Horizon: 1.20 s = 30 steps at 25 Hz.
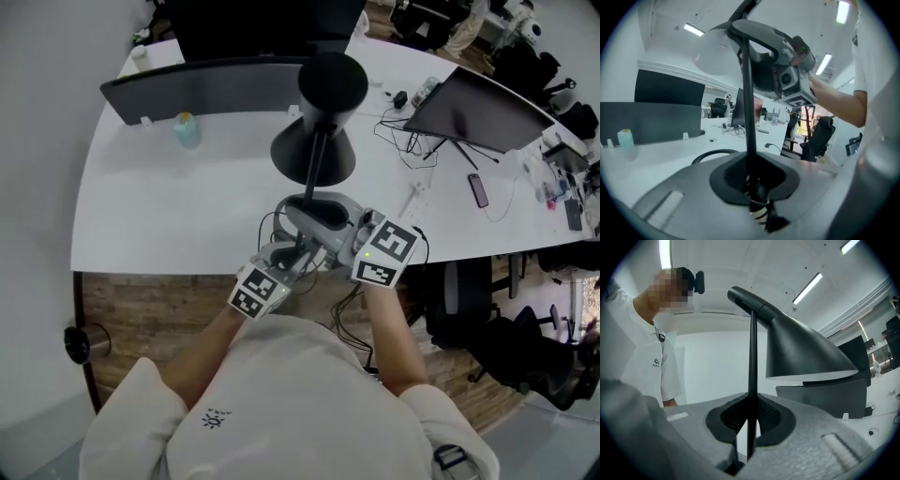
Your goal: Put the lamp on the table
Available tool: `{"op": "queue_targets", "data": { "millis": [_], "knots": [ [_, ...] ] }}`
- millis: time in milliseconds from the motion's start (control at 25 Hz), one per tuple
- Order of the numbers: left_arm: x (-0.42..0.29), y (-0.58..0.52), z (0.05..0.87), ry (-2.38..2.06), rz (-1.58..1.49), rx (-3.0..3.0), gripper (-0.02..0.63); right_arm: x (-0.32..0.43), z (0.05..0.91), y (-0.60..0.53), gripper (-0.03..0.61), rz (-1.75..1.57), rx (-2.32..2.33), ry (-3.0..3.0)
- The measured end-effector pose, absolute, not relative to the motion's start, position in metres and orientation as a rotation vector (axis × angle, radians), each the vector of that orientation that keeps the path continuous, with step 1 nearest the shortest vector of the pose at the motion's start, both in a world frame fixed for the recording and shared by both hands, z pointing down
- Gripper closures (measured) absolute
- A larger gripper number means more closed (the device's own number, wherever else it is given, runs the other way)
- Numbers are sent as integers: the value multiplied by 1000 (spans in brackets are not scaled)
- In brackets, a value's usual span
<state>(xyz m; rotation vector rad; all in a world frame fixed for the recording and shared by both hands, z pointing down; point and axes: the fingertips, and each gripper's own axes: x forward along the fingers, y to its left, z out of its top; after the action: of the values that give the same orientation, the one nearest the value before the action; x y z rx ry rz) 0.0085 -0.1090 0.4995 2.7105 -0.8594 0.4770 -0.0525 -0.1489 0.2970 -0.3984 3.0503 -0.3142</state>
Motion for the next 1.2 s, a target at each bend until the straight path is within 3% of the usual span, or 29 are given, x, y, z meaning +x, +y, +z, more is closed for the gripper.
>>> {"op": "queue_targets", "data": {
  "millis": [760, 1200],
  "knots": [
    [-39, -177, 510, -724, 503, 2763, 581, -89, 308, -225, 554, -337, -578, 3012],
    [2, -213, 527, -668, 565, 2758, 581, -41, 326, -267, 555, -382, -653, 2986]
  ]
}}
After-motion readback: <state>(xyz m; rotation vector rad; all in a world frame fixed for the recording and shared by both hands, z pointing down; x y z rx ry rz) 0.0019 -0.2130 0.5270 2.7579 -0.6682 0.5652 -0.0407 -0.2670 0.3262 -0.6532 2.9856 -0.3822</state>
